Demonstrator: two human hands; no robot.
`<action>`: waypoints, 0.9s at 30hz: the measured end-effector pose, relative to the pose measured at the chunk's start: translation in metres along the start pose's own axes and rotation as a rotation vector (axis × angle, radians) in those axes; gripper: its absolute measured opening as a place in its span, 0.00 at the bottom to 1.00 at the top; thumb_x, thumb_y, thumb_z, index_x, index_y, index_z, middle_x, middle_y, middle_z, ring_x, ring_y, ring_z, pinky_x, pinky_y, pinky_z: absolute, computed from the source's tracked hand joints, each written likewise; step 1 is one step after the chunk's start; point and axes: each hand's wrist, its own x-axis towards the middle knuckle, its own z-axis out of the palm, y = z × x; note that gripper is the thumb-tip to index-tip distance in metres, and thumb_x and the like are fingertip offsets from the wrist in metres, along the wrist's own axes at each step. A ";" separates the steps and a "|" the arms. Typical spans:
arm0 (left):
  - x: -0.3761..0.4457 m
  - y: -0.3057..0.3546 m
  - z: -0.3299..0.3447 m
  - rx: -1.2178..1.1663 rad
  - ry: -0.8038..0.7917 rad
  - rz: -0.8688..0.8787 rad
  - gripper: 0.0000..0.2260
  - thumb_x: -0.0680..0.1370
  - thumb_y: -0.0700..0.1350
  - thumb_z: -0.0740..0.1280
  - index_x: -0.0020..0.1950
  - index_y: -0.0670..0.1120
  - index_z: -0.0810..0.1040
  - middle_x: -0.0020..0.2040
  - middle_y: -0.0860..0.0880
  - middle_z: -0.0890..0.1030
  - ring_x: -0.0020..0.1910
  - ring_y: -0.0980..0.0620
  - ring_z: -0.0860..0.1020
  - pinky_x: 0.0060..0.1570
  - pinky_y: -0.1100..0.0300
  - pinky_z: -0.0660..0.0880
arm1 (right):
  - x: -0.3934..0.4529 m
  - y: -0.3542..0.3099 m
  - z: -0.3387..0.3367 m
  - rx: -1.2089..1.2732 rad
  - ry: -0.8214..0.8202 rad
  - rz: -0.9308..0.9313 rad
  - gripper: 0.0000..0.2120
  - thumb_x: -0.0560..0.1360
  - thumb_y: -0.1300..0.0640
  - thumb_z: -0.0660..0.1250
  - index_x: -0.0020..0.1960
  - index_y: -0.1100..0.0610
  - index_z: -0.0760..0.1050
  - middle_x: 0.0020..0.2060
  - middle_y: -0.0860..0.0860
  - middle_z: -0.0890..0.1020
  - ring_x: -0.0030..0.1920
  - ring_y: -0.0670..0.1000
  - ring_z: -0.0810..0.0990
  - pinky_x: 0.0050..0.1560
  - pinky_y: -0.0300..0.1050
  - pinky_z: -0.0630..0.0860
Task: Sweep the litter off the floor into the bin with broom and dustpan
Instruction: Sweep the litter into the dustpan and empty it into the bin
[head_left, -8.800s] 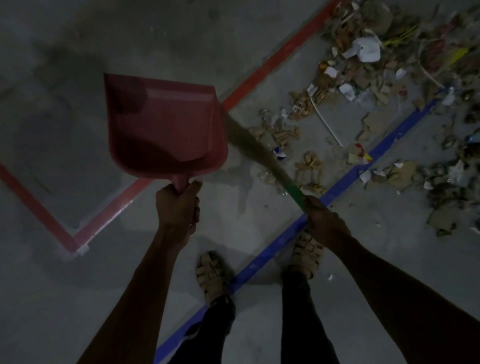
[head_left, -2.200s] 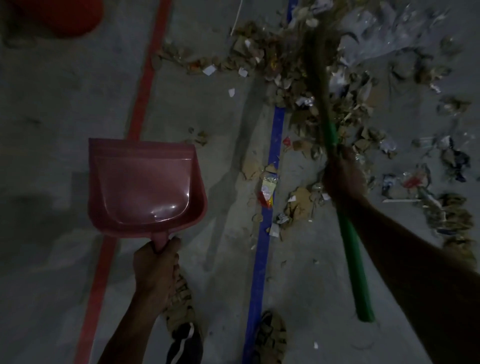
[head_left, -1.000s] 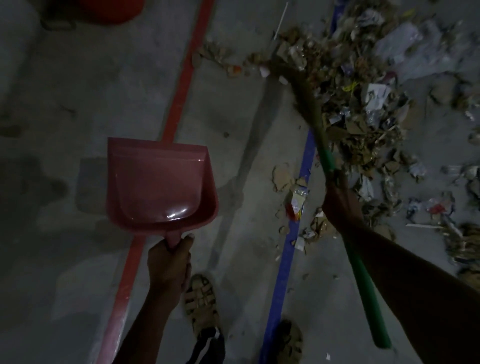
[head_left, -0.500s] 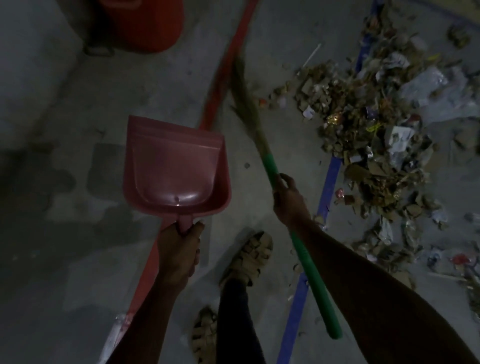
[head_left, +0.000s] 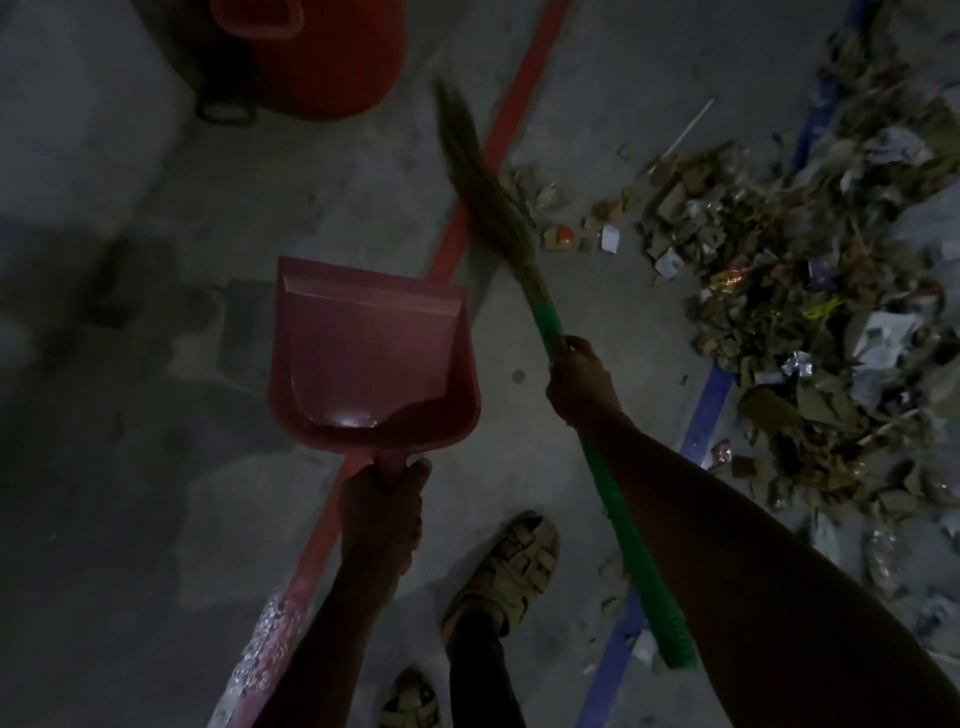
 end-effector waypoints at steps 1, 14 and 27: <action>0.002 0.004 0.005 0.003 0.000 0.003 0.17 0.78 0.44 0.72 0.33 0.41 0.72 0.26 0.42 0.70 0.20 0.51 0.66 0.23 0.64 0.61 | 0.002 0.012 -0.008 -0.006 0.000 0.001 0.24 0.80 0.61 0.60 0.75 0.57 0.64 0.69 0.55 0.67 0.52 0.61 0.78 0.47 0.61 0.81; 0.003 0.038 0.082 0.122 -0.162 0.100 0.12 0.79 0.43 0.70 0.39 0.42 0.72 0.25 0.46 0.69 0.21 0.51 0.66 0.22 0.65 0.59 | -0.052 0.170 -0.049 -0.300 0.264 0.214 0.33 0.75 0.70 0.60 0.78 0.60 0.56 0.75 0.60 0.58 0.35 0.62 0.77 0.35 0.59 0.80; 0.021 0.067 0.120 0.256 -0.233 0.121 0.14 0.78 0.46 0.72 0.34 0.49 0.73 0.24 0.49 0.71 0.20 0.52 0.67 0.31 0.60 0.65 | -0.052 0.134 -0.020 -0.011 0.158 0.118 0.27 0.82 0.60 0.60 0.79 0.55 0.58 0.74 0.56 0.62 0.38 0.46 0.72 0.29 0.32 0.65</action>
